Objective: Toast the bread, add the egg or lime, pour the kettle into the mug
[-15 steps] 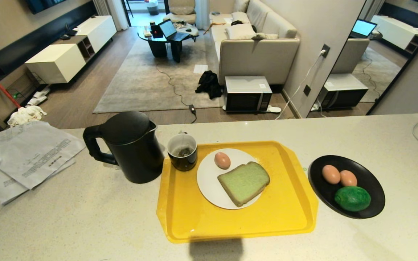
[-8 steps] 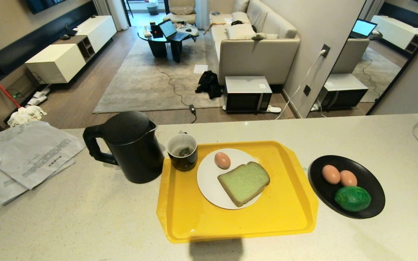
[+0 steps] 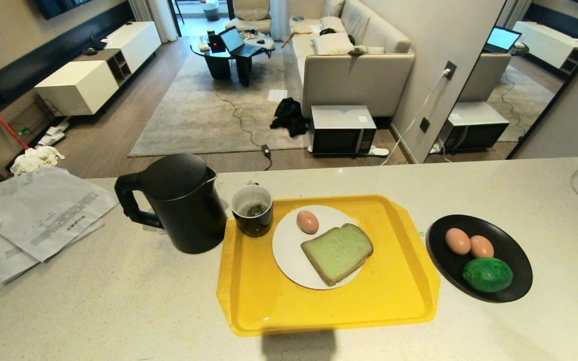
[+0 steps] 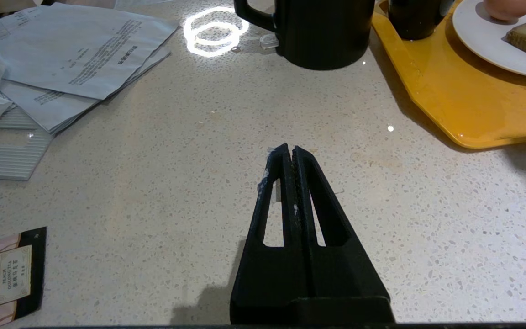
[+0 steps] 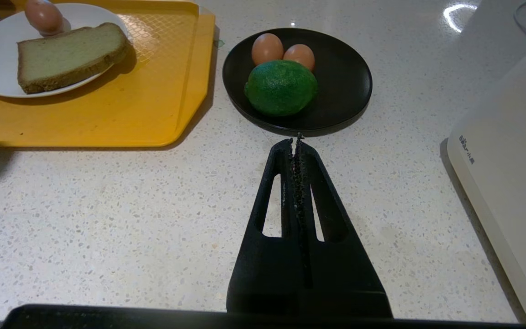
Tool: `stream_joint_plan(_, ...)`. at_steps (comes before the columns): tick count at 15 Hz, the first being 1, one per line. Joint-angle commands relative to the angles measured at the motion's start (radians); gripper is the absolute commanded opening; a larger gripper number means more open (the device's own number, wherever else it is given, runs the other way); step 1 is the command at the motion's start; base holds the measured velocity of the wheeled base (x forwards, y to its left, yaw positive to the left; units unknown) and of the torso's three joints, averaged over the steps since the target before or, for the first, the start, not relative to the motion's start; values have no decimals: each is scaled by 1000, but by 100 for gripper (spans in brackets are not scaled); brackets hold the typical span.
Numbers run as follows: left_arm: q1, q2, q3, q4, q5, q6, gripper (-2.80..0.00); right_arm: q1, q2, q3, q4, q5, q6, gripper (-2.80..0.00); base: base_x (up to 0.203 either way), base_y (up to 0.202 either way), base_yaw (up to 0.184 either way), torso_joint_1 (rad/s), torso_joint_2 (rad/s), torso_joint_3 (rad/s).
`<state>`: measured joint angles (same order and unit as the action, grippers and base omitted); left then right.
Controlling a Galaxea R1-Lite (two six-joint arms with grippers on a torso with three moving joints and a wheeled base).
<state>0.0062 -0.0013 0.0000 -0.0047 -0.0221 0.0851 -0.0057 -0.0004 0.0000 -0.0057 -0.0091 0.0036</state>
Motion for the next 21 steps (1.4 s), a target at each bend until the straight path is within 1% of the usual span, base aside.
stream_joint_plan(1,0,0,0,-1,2,-4,-280,0,0,0,0,0,1,-280,0,0,0,0,0,0)
stream_joint_plan(5,1,0,0,-1,2,-8,-280,0,0,0,0,0,1,-280,0,0,0,0,0,0)
stream_joint_plan(9,1,0,0,0,-1,1,-280,0,0,0,0,0,-1,-280,0,0,0,0,0,0)
stream_joint_plan(14,0,0,0,-1,5,-67,-280,0,0,0,0,0,0,-280,0,0,0,0,0,0)
stream_joint_plan(21,0,0,0,-1,5,-67,-280,0,0,0,0,0,1,-280,0,0,0,0,0,0)
